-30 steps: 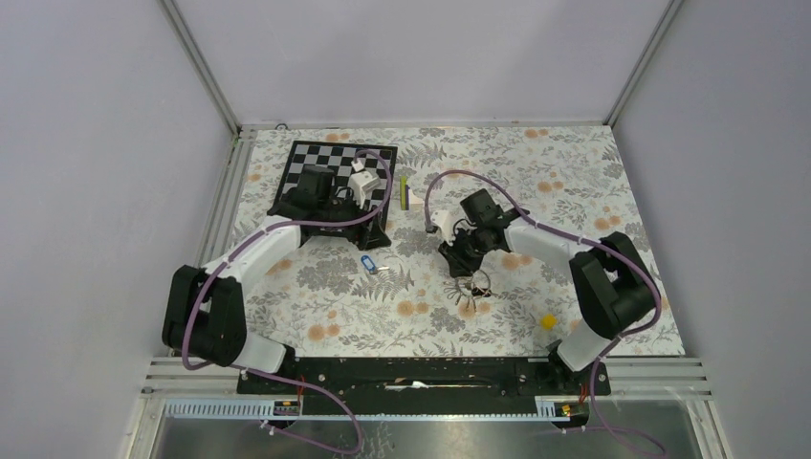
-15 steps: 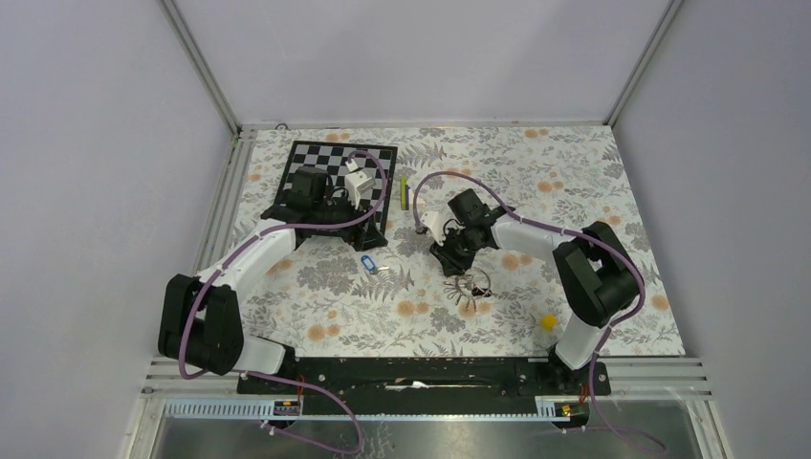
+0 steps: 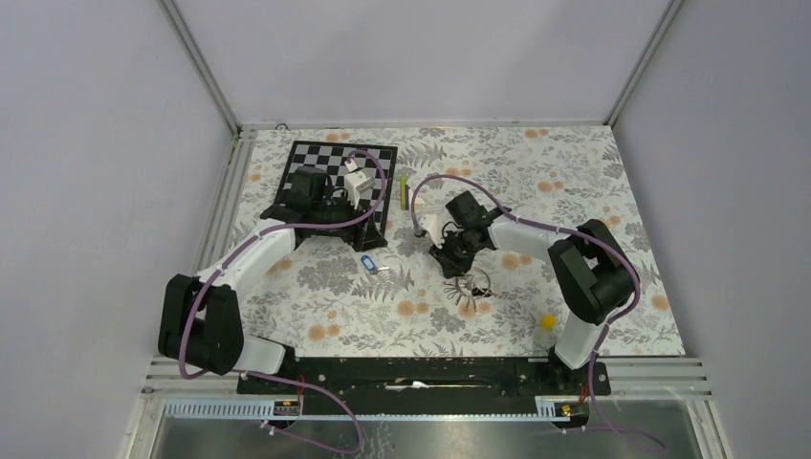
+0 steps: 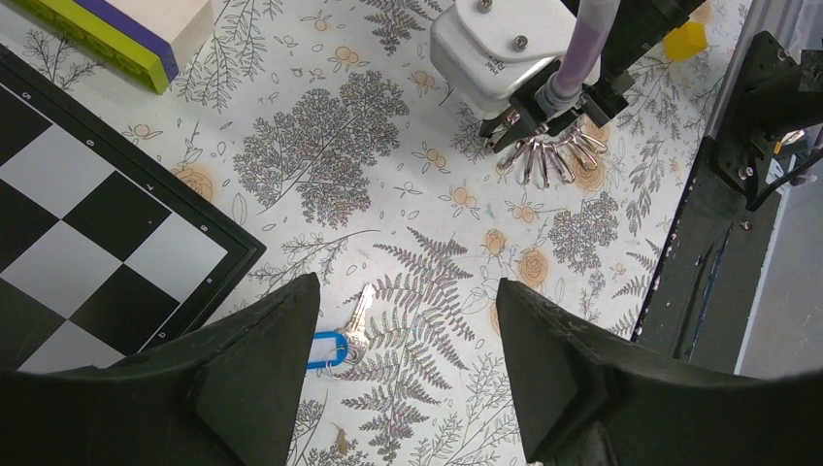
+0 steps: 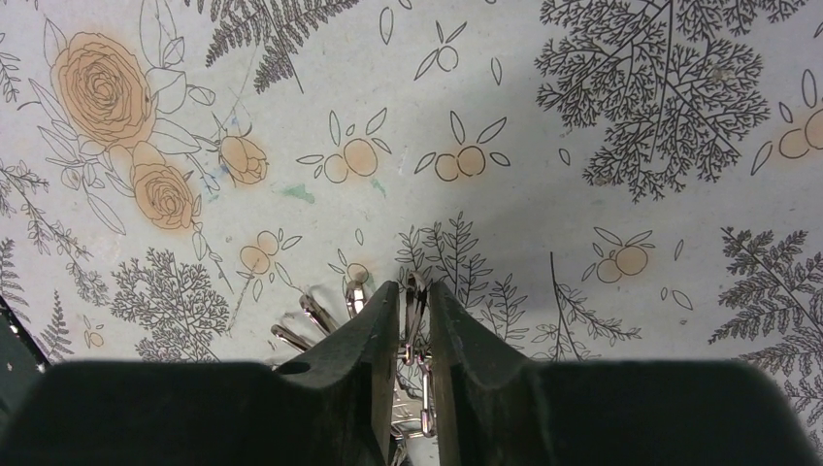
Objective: Put the keys on the keyring
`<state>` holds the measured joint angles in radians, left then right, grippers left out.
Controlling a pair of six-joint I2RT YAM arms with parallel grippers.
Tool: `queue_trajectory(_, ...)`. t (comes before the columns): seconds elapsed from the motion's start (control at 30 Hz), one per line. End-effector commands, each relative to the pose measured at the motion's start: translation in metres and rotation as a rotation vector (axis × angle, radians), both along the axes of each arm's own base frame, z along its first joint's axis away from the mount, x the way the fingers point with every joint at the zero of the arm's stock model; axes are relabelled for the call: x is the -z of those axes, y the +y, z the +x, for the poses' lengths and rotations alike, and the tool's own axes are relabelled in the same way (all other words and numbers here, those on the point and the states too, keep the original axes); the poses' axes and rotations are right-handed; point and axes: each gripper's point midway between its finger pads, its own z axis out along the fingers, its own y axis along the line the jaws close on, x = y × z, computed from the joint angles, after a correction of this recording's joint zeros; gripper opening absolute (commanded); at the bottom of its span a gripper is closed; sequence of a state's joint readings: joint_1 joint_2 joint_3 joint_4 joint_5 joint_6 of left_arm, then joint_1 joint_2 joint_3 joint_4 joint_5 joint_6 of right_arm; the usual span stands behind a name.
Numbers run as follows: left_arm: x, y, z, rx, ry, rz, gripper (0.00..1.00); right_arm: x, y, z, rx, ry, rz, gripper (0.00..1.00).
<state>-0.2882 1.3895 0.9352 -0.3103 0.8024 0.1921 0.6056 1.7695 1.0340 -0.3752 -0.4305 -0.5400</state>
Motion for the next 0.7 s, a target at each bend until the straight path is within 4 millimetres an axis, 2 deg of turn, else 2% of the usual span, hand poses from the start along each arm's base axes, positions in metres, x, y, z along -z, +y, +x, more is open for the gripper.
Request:
queue_trajectory(0.0,-0.004,-0.001,0.000,0.020,-0.011,-0.022,0.72,-0.006,0.008,0.003,-0.004,-0.004,0.014,0.22)
queue_trajectory(0.13,-0.005,-0.001,0.001,0.021,-0.016,-0.022,0.73,-0.018,0.012,0.008,-0.001,-0.028,0.029,0.16)
queue_trajectory(0.37,-0.009,-0.003,0.007,0.033,-0.034,-0.026,0.73,-0.057,0.023,0.016,-0.025,-0.082,0.097,0.00)
queue_trajectory(0.53,-0.020,-0.011,0.011,0.068,-0.028,-0.068,0.72,-0.106,0.036,0.018,-0.045,-0.149,0.211,0.00)
queue_trajectory(0.67,-0.043,-0.023,0.012,0.119,-0.028,-0.142,0.69,-0.150,0.045,0.014,-0.068,-0.200,0.324,0.00)
